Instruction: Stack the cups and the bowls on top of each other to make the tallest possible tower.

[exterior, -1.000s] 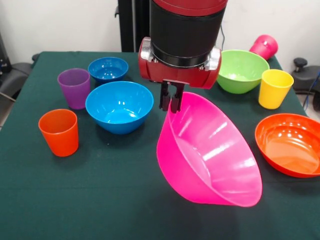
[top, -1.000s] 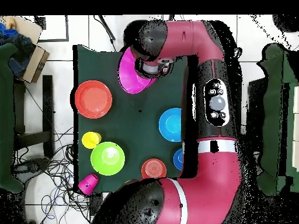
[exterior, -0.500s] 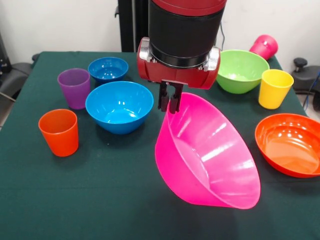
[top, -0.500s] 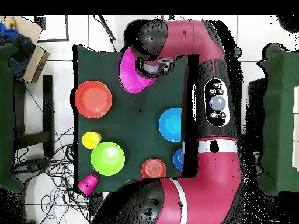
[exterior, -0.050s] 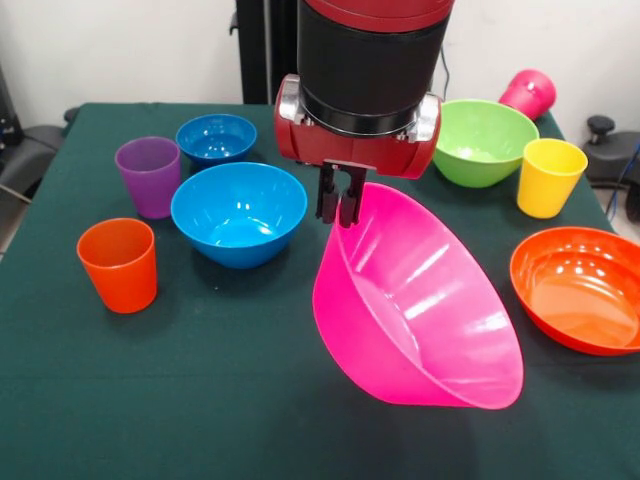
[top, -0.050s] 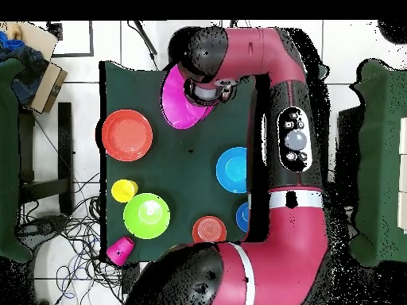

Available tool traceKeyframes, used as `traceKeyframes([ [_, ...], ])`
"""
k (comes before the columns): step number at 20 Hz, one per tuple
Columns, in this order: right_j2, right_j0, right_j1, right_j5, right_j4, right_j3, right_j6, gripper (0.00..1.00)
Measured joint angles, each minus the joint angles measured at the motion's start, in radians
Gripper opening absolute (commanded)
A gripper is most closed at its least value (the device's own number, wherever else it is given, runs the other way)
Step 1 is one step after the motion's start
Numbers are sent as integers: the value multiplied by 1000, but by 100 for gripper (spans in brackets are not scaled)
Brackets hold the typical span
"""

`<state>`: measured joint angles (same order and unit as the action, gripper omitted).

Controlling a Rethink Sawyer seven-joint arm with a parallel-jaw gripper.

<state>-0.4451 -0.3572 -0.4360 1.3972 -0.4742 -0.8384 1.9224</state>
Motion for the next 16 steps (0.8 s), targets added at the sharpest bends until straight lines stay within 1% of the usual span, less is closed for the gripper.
traceKeyframes([
  [7, 0, 0, 2, 0, 0, 0, 0, 0],
  [16, 0, -2, 25, 0, 0, 15, 0, 0],
])
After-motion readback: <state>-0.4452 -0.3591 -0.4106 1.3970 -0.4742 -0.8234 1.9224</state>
